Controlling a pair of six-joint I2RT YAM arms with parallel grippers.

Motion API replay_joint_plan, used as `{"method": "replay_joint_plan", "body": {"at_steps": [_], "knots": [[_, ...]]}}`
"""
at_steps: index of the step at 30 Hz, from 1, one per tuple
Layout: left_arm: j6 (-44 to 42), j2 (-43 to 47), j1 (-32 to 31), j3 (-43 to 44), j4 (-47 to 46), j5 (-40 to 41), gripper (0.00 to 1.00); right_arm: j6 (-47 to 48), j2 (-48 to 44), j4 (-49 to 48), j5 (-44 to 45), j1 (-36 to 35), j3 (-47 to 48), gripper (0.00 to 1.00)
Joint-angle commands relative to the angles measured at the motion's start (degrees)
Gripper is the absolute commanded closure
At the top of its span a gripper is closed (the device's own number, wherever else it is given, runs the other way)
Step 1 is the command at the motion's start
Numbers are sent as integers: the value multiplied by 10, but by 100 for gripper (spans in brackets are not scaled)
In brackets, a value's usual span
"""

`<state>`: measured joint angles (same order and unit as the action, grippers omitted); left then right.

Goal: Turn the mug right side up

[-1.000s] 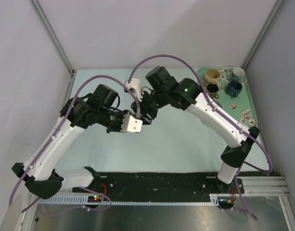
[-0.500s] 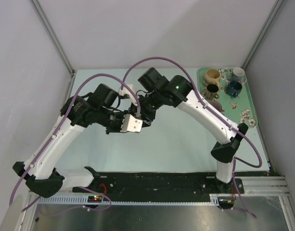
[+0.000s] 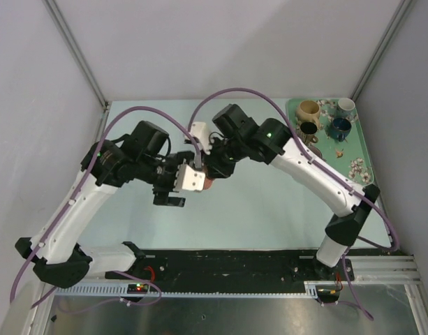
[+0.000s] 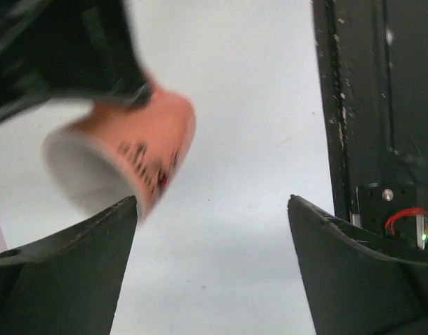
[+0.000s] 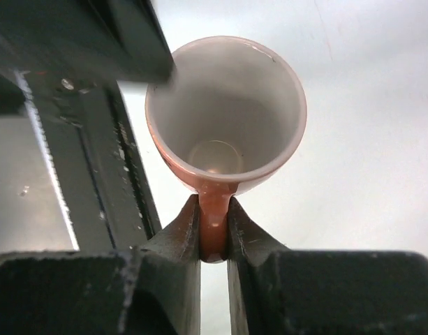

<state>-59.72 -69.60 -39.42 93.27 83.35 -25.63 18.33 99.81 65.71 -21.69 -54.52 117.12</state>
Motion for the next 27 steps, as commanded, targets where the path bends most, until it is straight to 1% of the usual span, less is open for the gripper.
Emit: {"method": "replay_joint_plan", "body": {"at_steps": [1, 3, 6, 8, 10, 12, 14, 17, 19, 21, 23, 27], "knots": [[99, 28, 3, 32, -20, 38, 3, -44, -76, -97, 102, 26, -124, 100], [124, 39, 3, 34, -53, 54, 1, -53, -113, -124, 117, 42, -178, 100], [161, 46, 3, 57, -101, 76, 1, -74, -157, -150, 122, 79, -247, 100], [182, 43, 4, 81, -116, 83, 0, -89, -185, -170, 130, 104, -286, 100], [196, 39, 3, 95, -124, 86, 0, -107, -217, -193, 160, 136, -322, 100], [203, 39, 4, 93, -130, 91, 0, -132, -260, -219, 191, 192, -356, 100], [209, 42, 3, 80, -139, 103, 0, -163, -308, -247, 219, 267, -383, 100], [218, 50, 5, 51, -157, 123, 0, -199, -378, -306, 272, 399, -438, 100], [232, 57, 7, 30, -176, 133, 0, -213, -408, -355, 313, 481, -482, 100], [243, 63, 9, 11, -189, 134, 0, -225, -418, -411, 336, 557, -527, 100], [250, 65, 10, -1, -197, 132, 0, -238, -406, -464, 362, 609, -559, 100], [262, 68, 12, -13, -206, 133, 0, -244, -333, -548, 401, 677, -590, 100]]}}
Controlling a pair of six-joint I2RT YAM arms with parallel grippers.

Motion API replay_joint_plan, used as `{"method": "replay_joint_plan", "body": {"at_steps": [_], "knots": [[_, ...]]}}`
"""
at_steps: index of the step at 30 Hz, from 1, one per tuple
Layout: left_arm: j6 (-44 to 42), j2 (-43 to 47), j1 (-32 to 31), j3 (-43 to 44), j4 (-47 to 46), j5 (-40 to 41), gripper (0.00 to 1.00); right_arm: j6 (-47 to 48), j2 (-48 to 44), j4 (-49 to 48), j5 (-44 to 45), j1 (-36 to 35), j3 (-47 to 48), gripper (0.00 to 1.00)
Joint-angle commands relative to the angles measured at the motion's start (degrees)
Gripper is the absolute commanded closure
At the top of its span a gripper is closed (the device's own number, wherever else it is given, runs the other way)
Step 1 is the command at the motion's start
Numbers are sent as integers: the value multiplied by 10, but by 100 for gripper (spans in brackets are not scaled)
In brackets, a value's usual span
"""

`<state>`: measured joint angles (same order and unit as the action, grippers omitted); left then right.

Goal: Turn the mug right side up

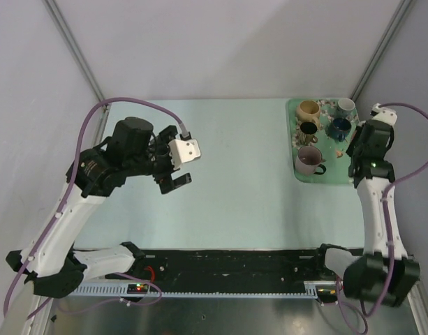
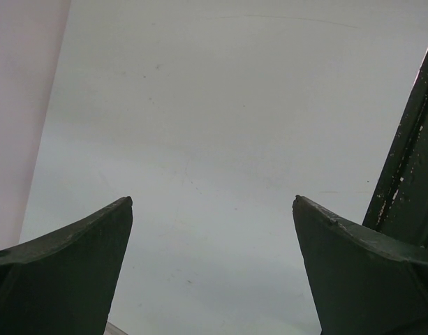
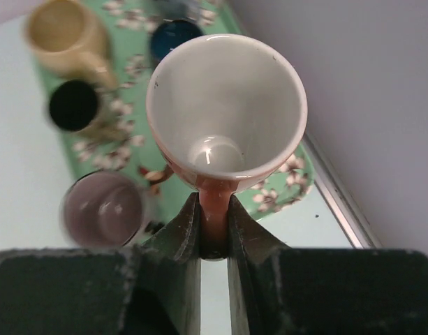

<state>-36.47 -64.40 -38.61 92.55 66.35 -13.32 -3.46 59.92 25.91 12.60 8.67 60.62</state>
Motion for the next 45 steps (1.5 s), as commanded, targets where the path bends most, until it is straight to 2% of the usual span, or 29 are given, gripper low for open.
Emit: {"method": "replay_joint_plan", "body": {"at_steps": [1, 5, 11, 15, 19, 22, 29, 30, 34, 36, 42, 45], "knots": [[32, 18, 5, -9, -38, 10, 0, -24, 89, -171, 60, 58, -31, 100], [40, 25, 8, -27, -42, 16, 0, -12, 174, -269, 52, 89, -52, 100], [47, 18, 26, -32, -50, 19, 0, 22, 276, -333, -19, 110, -53, 100], [44, 9, 40, -27, -52, 13, 0, 32, 323, -345, -12, 112, -53, 100], [39, -4, 55, -19, -55, 9, 0, 31, 357, -356, -74, 122, -53, 100], [36, -12, 62, -10, -56, 6, 0, 41, 379, -356, -87, 125, -53, 100], [28, -15, 70, -2, -56, 9, 0, 75, 408, -321, -174, 143, -62, 100], [26, -14, 70, -2, -57, 9, 0, 78, 408, -318, -178, 145, -66, 97], [21, -14, 71, -3, -56, 6, 0, 83, 400, -319, -181, 149, -83, 69], [19, -13, 71, -5, -56, 3, 0, 81, 391, -319, -182, 151, -85, 59], [24, -4, 73, -33, -58, -2, 0, 68, 355, -307, -175, 157, -86, 41], [59, 12, 81, -69, -78, -1, 0, 63, 330, -299, -161, 158, -87, 32]]}}
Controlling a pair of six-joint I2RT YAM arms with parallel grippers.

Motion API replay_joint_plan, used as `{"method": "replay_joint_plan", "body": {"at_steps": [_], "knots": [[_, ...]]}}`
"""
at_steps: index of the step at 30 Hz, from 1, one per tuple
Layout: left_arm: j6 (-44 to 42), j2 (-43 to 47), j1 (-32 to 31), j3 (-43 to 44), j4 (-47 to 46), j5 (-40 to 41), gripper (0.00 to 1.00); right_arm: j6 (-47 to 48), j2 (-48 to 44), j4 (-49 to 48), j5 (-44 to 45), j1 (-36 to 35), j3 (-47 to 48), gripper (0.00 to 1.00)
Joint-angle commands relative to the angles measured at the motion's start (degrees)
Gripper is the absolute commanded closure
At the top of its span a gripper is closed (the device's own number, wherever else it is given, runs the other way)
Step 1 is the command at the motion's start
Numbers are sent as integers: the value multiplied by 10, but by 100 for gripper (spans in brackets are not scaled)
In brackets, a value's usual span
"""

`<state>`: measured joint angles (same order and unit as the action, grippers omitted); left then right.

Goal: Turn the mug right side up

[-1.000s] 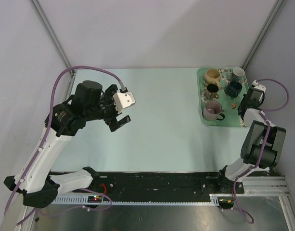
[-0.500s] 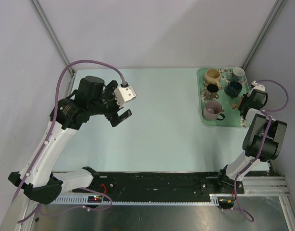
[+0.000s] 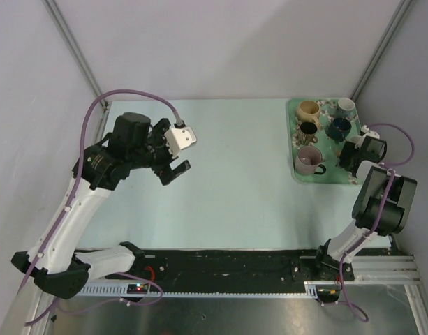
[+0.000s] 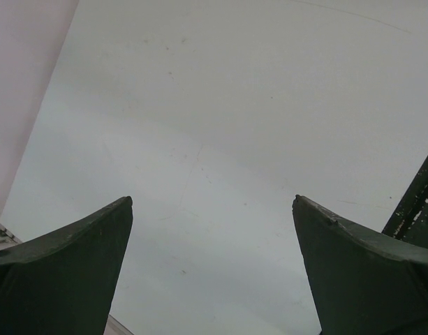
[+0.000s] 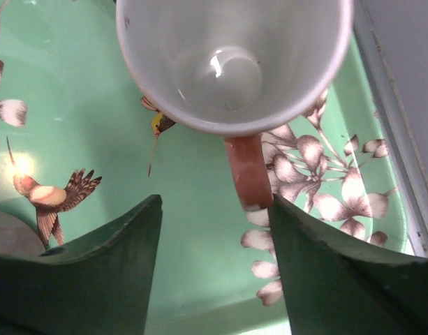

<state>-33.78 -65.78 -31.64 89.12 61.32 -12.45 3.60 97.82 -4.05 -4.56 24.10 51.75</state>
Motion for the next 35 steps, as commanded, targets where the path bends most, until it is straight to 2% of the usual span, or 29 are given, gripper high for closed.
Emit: {"method": "replay_joint_plan", "body": {"at_steps": [1, 2, 4, 10, 12, 16, 18, 20, 23, 26, 30, 35], "knots": [[46, 35, 15, -56, -40, -5, 0, -9, -56, 3, 18, 2, 2, 24], [67, 41, 23, -75, -52, -1, 0, -11, -67, 7, 26, 1, 2, 18], [111, 56, 41, -128, -78, 14, 0, -15, -91, 14, 38, -3, 2, 12], [244, 100, 157, -289, -200, 82, 0, -33, -166, 69, 110, -26, 1, 9], [285, 113, 199, -348, -259, 107, 0, -48, -204, 95, 103, -41, -4, 9], [335, 135, 229, -459, -416, 186, 0, -45, -303, 127, 114, -140, -40, 9], [344, 147, 237, -507, -503, 224, 0, -42, -358, 120, 129, -232, -75, 9], [340, 167, 254, -541, -547, 234, 0, -51, -421, 101, 136, -303, -118, 9], [319, 197, 264, -574, -562, 250, 0, -62, -493, 66, 139, -373, -193, 10], [321, 228, 265, -608, -566, 278, 0, -70, -552, 49, 155, -414, -255, 9], [355, 261, 267, -647, -578, 282, 0, -84, -598, 5, 189, -427, -310, 9], [380, 286, 271, -661, -583, 268, 1, -89, -609, -31, 205, -427, -343, 8]]}}
